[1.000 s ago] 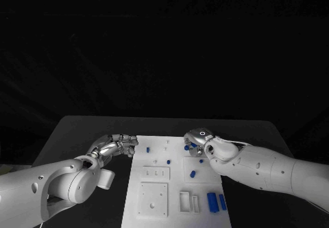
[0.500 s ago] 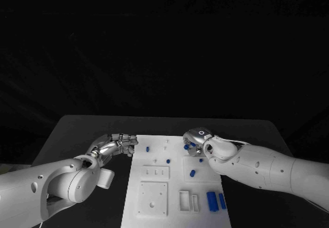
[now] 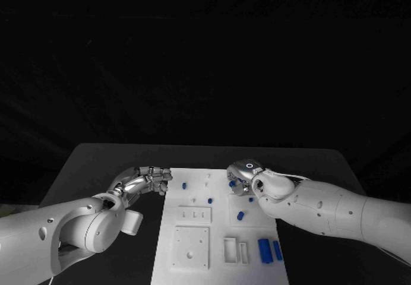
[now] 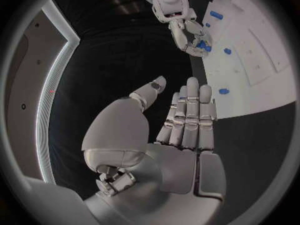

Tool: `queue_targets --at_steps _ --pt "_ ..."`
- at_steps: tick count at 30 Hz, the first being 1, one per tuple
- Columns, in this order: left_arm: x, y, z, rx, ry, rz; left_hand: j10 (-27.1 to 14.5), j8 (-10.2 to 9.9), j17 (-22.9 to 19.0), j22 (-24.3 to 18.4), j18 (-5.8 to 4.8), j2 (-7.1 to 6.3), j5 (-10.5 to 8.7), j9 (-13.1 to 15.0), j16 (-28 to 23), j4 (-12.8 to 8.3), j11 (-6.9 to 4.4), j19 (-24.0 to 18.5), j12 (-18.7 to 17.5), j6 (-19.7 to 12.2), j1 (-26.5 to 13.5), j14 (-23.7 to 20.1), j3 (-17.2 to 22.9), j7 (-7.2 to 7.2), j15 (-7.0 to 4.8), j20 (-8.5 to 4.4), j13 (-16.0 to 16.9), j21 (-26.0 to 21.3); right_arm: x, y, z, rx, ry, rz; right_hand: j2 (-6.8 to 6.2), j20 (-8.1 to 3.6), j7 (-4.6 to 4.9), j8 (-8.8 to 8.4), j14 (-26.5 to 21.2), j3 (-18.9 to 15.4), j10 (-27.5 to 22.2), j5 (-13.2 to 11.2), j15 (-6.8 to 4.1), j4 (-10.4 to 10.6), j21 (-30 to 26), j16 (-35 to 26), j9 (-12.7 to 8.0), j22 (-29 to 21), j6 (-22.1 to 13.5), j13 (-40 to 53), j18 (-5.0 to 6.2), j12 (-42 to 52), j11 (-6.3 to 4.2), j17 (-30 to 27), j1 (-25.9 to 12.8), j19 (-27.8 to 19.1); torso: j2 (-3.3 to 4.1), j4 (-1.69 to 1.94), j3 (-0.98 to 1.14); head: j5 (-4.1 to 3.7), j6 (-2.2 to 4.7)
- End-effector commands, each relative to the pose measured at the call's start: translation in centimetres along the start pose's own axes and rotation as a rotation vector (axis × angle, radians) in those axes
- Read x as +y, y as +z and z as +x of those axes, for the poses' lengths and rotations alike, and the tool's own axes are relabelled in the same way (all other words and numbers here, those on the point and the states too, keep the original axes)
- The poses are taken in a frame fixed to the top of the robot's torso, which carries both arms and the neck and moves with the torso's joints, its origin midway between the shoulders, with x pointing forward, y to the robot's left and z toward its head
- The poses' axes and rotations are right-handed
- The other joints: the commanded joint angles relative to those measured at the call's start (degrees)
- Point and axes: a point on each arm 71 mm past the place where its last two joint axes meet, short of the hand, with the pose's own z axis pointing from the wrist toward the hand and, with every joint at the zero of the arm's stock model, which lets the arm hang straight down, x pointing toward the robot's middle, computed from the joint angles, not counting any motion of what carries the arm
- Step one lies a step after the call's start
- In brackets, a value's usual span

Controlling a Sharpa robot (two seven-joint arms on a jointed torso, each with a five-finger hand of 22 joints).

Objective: Assemble the parts on the task board

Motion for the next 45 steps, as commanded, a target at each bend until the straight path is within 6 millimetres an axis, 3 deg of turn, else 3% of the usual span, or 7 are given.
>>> queue_targets --at_steps 1,13,23,27,38,45 --pt "-0.1 0.0 0.2 0.018 -0.009 0.005 -0.09 -0.34 0.09 -0.01 1.32 -0.10 -0.32 -0.02 -0.23 -0.24 0.38 -0.11 -0.38 -0.29 -0.63 -0.05 0.23 0.15 0.29 -0.41 -0.04 0.23 0.5 -0.4 1.8 0.108 -0.005 -0.019 0.12 -0.54 0.09 0.18 -0.32 -0.30 0.88 -0.32 -0.19 0.25 0.63 0.10 0.13 1.48 0.40 0.22 3.98 -0.07 -0.04 -0.15 -0.62 0.79 0.03 0.04 0.01 -0.03 -0.04" --pt "-0.1 0.1 0.3 0.020 -0.009 0.002 -0.08 -0.34 0.10 -0.02 1.32 -0.08 -0.28 -0.01 -0.24 -0.32 0.38 -0.11 -0.40 -0.29 -0.59 -0.05 0.31 0.15 0.28 -0.41 -0.03 0.25 0.9 -0.3 1.8 0.102 0.000 -0.032 1.19 -0.60 -0.27 0.61 -0.25 -0.52 2.13 -0.31 -0.77 0.75 2.06 0.17 0.50 1.43 1.23 1.40 3.98 0.43 -0.62 -0.33 -1.15 0.51 0.01 0.01 0.03 -0.06 -0.11" --pt "0.0 0.1 0.3 0.022 -0.009 -0.002 -0.05 -0.33 0.14 -0.04 1.33 -0.01 -0.04 0.02 -0.26 -0.51 0.39 -0.13 -0.44 -0.29 -0.49 -0.05 0.51 0.16 0.28 -0.41 -0.02 0.30 1.0 -0.2 1.8 0.101 0.003 -0.032 5.23 -0.56 -2.36 3.18 -0.40 -0.93 7.00 -0.31 -2.82 -0.53 5.01 0.37 2.59 1.44 5.60 5.32 3.98 3.41 -2.76 -0.33 -2.03 -0.23 0.04 0.03 0.00 -0.21 -0.13" --pt "0.0 0.1 0.3 0.023 -0.009 -0.002 -0.05 -0.33 0.15 -0.05 1.33 0.00 0.05 0.02 -0.26 -0.58 0.39 -0.13 -0.45 -0.29 -0.45 -0.05 0.57 0.16 0.28 -0.41 -0.01 0.31 0.9 -0.2 1.7 0.092 0.000 -0.023 6.07 -0.65 -2.67 3.68 -0.36 -0.80 7.38 -0.30 -3.18 -1.45 5.78 0.42 3.57 1.36 6.11 7.07 3.98 3.99 -3.13 -0.34 -2.49 -0.62 0.01 0.02 -0.02 -0.25 -0.18" --pt "0.0 0.1 0.2 0.021 -0.009 -0.003 -0.03 -0.33 0.19 -0.06 1.34 0.01 0.28 0.05 -0.28 -0.81 0.38 -0.15 -0.49 -0.30 -0.33 -0.05 0.75 0.16 0.29 -0.40 0.00 0.36 1.4 -0.4 0.9 -0.003 0.010 -0.021 6.59 -0.92 -2.95 4.08 -0.26 0.02 7.35 -0.30 -3.53 -2.74 6.94 0.62 5.26 1.24 6.57 10.34 3.98 4.59 -3.49 -0.30 -3.01 -0.89 0.03 -0.03 0.01 -0.20 0.23" --pt "0.0 0.1 0.1 0.017 -0.008 -0.003 -0.02 -0.33 0.20 -0.06 1.33 0.02 0.31 0.05 -0.29 -0.84 0.38 -0.15 -0.50 -0.30 -0.32 -0.05 0.78 0.17 0.29 -0.40 0.00 0.37 2.0 -0.3 -0.4 -0.109 -0.002 -0.031 6.05 -1.11 -3.04 4.12 -0.19 0.75 7.30 -0.31 -3.65 -2.88 7.39 0.75 5.84 1.20 6.89 11.57 3.98 4.69 -3.61 -0.24 -2.77 -0.78 -0.02 -0.05 0.01 -0.12 0.69"
